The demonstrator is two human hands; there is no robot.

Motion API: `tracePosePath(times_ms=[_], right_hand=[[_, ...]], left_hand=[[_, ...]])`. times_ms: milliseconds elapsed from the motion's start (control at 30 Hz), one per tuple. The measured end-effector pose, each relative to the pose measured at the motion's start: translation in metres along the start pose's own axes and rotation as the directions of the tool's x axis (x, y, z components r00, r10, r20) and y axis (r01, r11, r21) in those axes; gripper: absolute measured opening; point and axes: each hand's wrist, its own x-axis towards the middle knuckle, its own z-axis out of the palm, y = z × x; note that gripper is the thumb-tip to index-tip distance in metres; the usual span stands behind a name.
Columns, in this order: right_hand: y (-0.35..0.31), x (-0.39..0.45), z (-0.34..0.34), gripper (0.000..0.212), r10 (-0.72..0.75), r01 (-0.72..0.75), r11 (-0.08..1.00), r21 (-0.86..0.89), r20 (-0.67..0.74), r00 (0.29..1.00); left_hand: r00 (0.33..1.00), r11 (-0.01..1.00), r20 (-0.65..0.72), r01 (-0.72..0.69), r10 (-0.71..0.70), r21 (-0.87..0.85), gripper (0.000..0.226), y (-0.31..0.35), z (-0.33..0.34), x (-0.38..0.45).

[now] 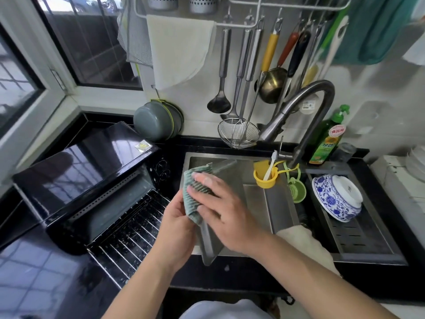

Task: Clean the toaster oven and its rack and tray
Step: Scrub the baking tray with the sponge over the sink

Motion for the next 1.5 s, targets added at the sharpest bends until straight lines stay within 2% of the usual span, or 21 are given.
tracePosePath(times_ms=[33,133,300,400,433,533,600,667,733,833,1000,1167,1267,1367,1433,1500], right_hand=[[0.004,0.007,0.000,0.038,0.013,-0.015,1.000,-0.023,-0.069,0.997],[0.005,0.029,-0.005,0.029,0.218,-0.221,0.975,0.018,-0.245,0.945],[-0.017,0.014,0.002,0.027,0.478,-0.478,0.878,0.029,-0.099,0.873],[-0.012,0.028,0.001,0.030,0.635,-0.623,0.770,0.137,-0.081,0.768],[-0.012,0.034,0.001,0.033,0.652,-0.636,0.756,0.154,-0.090,0.753],[-0.014,0.039,-0.001,0.022,0.568,-0.547,0.819,0.175,-0.108,0.816],[-0.011,0.035,-0.002,0.027,0.527,-0.503,0.834,0.226,-0.053,0.848],[-0.012,0.035,-0.005,0.026,0.543,-0.499,0.806,0.319,-0.063,0.837],[-0.015,0.038,-0.007,0.015,0.573,-0.494,0.777,0.391,-0.114,0.811],[-0.015,0.043,-0.009,0.011,0.572,-0.513,0.797,0.318,-0.128,0.810],[-0.011,0.040,-0.014,0.025,0.505,-0.500,0.856,0.132,-0.006,0.863],[-0.017,0.055,-0.016,0.017,0.579,-0.551,0.795,0.254,-0.047,0.814],[-0.014,0.038,0.000,0.022,0.507,-0.503,0.852,0.145,0.014,0.862],[-0.009,0.032,0.010,0.023,0.491,-0.487,0.867,0.104,-0.018,0.871],[-0.009,0.048,0.006,0.018,0.516,-0.499,0.850,0.167,-0.073,0.853],[-0.012,0.059,0.004,0.018,0.501,-0.485,0.859,0.165,-0.068,0.863]], left_hand=[[1.000,1.000,0.023,-0.004,0.004,0.017,0.056,0.000,0.001,0.000],[0.999,0.997,0.033,-0.027,0.025,0.077,0.059,-0.004,0.008,0.002],[0.995,0.995,-0.015,-0.094,0.095,0.015,0.064,-0.006,0.011,0.006],[0.989,0.972,-0.001,-0.142,0.145,0.187,0.075,-0.007,0.012,0.008],[0.988,0.963,-0.004,-0.150,0.155,0.222,0.078,-0.006,0.012,0.009],[0.986,0.965,-0.030,-0.157,0.166,0.208,0.078,-0.001,0.007,0.014],[0.985,0.965,-0.021,-0.163,0.171,0.207,0.080,0.004,0.004,0.016],[0.984,0.949,-0.008,-0.172,0.181,0.266,0.085,0.007,0.007,0.016],[0.983,0.930,0.015,-0.177,0.182,0.322,0.087,0.009,0.012,0.016],[0.982,0.920,0.041,-0.188,0.186,0.343,0.088,0.009,0.015,0.016],[0.992,0.990,0.018,-0.128,0.127,0.063,0.087,0.012,0.010,0.015],[0.990,0.991,0.046,-0.134,0.133,0.026,0.075,0.012,0.014,0.013],[0.993,0.980,-0.005,-0.118,0.118,-0.161,0.059,0.023,0.012,0.017],[0.991,0.977,-0.059,-0.128,0.119,-0.172,0.047,0.028,0.013,0.017],[0.991,0.984,-0.109,-0.093,0.076,-0.154,0.055,0.022,0.017,0.011],[0.986,0.983,-0.164,-0.070,0.041,-0.171,0.063,0.016,0.019,0.006]])
